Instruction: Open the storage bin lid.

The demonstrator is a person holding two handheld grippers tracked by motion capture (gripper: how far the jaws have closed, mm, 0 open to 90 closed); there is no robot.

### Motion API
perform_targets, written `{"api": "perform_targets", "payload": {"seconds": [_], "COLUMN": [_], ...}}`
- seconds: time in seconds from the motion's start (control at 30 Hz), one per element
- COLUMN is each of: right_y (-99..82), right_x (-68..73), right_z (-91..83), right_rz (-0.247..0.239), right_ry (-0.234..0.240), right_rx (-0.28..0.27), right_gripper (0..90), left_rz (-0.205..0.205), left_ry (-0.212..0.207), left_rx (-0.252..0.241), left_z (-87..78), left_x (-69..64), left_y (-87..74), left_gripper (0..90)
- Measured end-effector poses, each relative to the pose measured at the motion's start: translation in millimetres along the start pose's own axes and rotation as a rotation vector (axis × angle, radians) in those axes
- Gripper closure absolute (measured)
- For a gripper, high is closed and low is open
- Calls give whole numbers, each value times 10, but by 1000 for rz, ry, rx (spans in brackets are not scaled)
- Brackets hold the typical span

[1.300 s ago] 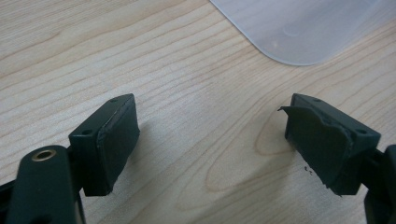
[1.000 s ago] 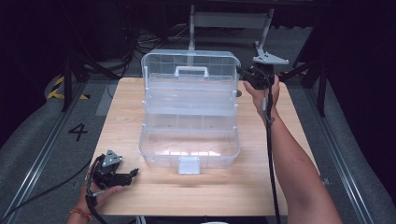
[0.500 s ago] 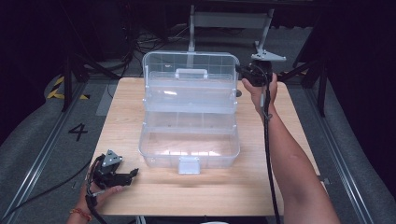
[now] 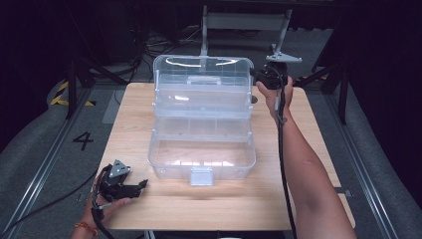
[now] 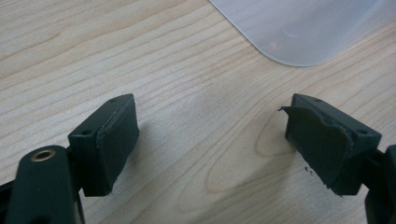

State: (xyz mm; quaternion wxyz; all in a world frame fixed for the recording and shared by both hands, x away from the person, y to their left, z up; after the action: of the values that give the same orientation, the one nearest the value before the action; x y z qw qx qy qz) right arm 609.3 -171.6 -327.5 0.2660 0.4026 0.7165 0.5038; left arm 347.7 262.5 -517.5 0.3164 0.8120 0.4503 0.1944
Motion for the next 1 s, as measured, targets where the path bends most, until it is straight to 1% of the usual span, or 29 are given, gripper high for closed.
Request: {"api": "perform_targets", "payload": {"seconds": [0.07,0.13,0.17,0.23,0.27,0.33,0.37,0.43,0.5,0.63,0.73,0.77,0.8,0.87,0.93,1.0], "right_y": [-1,-6,-8,-13,-17,-28,-43,-49,-71,-84,-115,-128,-128,-124,-114,-103], "right_x": [-10,-14,-18,-23,-26,-45,-68,-75,-101,-104,-127,-133,-129,-121,-92,-76], "right_z": [23,39,49,76,88,115,146,160,214,250,286,295,294,293,296,286], "right_rz": [1,-4,-14,-36,-36,-31,-16,-13,-4,-8,3,-7,-8,-11,-44,-45], "right_ry": [-2,-9,-15,-33,-36,-38,-34,-34,-38,-46,-45,-48,-40,-39,-54,-51], "right_rx": [5,11,14,25,27,30,32,35,45,56,71,81,73,73,89,86], "right_gripper": [813,810,808,804,804,804,804,804,805,808,833,892,897,897,896,894], "left_rz": [0,3,0,3,1,1,1,1,0,1,2,0,1,5,0,2], "left_ry": [2,0,2,0,2,1,2,1,1,1,0,0,0,0,2,-1], "left_rx": [-4,2,-4,2,-3,-1,-2,0,-1,2,0,-1,0,4,2,3], "left_z": [4,-1,3,-1,3,1,2,0,0,-1,0,1,0,-2,-2,-3], "left_x": [0,2,0,2,1,1,1,1,0,1,1,0,0,3,2,0], "left_y": [0,-1,0,-1,0,0,0,-1,0,-1,-1,0,0,-1,-1,-3], "left_gripper": [178,178,178,177,178,177,177,178,178,178,178,178,177,177,178,179]}}
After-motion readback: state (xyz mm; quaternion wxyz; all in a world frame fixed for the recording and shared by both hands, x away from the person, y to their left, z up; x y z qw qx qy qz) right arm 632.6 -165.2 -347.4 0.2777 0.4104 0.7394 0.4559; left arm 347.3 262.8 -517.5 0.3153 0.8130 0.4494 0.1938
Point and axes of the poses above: each handheld gripper's, and its own axes: z roughly forward along the jaws, y roughly out of its top, x roughly to its left, the point moved 5 cm from there along z, roughly forward along the jaws, and after that the axes turned 3 degrees about y, right-handed, at the moved point
